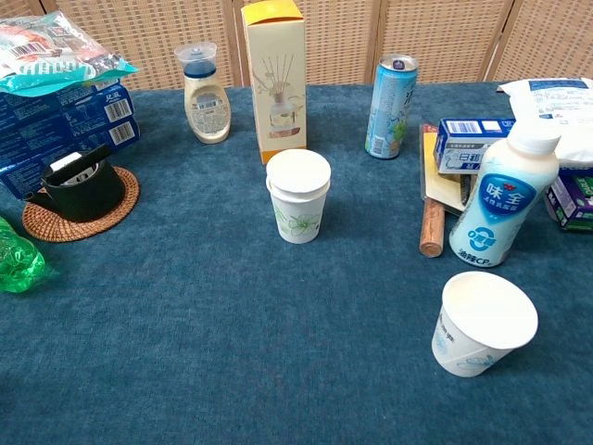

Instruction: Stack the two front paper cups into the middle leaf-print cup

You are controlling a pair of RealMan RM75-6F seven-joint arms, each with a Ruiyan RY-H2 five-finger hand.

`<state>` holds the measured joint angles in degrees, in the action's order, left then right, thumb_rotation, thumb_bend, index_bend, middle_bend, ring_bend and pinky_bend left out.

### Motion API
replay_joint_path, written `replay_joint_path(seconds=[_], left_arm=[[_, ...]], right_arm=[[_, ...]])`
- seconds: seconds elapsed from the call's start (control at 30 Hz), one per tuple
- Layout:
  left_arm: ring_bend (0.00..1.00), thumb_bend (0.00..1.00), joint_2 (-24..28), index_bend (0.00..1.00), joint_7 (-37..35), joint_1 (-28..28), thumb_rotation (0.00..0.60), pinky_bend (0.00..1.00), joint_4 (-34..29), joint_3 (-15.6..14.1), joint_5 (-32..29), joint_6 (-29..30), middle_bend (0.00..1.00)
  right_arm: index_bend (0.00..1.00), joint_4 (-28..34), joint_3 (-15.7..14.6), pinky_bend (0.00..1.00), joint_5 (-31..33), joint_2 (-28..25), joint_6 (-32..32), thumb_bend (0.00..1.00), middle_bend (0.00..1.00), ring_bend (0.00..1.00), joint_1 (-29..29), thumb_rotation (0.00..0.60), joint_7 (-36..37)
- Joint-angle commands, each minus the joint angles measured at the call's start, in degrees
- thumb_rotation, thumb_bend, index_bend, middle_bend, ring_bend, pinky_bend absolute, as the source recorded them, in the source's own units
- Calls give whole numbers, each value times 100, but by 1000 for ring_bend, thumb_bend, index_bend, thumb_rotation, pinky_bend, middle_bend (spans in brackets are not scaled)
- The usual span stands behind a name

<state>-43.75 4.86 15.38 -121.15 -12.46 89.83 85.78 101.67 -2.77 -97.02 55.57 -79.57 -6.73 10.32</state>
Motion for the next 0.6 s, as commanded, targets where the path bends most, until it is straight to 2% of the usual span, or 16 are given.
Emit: replay_joint_path(seconds=[0.03, 0.6], left_arm=[[0, 398, -21, 0, -91, -93, 600, 0, 112, 71, -64, -40, 0], [0, 397, -361, 0, -11, -582, 600, 0, 698, 129, 556, -101, 0]], right_arm=[[0, 55, -93, 0, -132, -37, 98, 82, 0, 0, -76, 600, 127], [0, 20, -485, 0, -504, 207, 592, 83, 0, 0, -243, 600, -245]])
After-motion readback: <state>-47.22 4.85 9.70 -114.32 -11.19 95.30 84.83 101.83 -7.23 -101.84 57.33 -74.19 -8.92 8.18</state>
